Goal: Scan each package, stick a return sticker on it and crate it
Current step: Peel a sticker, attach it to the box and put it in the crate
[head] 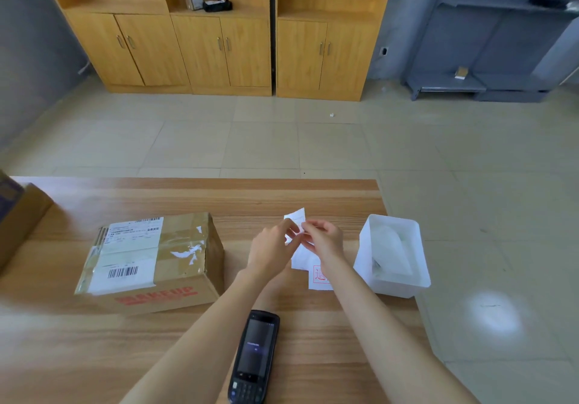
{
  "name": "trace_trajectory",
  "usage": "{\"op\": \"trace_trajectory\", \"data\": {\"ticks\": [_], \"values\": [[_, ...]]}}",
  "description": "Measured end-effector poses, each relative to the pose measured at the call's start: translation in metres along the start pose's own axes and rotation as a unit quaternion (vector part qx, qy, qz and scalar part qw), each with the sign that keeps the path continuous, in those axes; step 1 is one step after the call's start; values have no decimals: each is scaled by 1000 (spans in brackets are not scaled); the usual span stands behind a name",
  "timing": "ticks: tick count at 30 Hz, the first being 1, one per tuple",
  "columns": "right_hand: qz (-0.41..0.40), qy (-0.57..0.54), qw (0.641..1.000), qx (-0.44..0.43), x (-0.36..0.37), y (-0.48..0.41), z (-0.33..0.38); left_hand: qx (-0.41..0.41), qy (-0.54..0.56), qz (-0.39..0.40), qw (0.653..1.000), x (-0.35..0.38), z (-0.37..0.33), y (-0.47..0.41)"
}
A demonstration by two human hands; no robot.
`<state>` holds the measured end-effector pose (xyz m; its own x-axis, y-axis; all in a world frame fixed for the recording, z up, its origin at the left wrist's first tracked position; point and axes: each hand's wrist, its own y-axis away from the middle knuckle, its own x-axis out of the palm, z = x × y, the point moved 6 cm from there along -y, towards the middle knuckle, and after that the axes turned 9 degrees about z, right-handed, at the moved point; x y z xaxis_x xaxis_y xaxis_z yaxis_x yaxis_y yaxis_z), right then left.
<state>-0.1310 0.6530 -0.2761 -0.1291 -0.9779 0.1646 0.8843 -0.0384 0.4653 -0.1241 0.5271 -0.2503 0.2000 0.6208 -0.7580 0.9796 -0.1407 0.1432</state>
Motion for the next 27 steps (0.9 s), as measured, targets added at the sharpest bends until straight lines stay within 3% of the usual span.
{"op": "trace_trajectory", "data": {"ticks": [9,15,22,27], "values": [[55,-45,997,-12,13,27,1,-87,106,-99,986,-28,31,37],[114,-63,991,-13,34,36,7,-159,279,-167,932,-50,59,54],[162,-46,986,-3,64,43,1,-146,402,-182,885,-61,75,71],[158,-51,986,-2,92,51,-8,-129,390,-186,892,-79,88,84]]}}
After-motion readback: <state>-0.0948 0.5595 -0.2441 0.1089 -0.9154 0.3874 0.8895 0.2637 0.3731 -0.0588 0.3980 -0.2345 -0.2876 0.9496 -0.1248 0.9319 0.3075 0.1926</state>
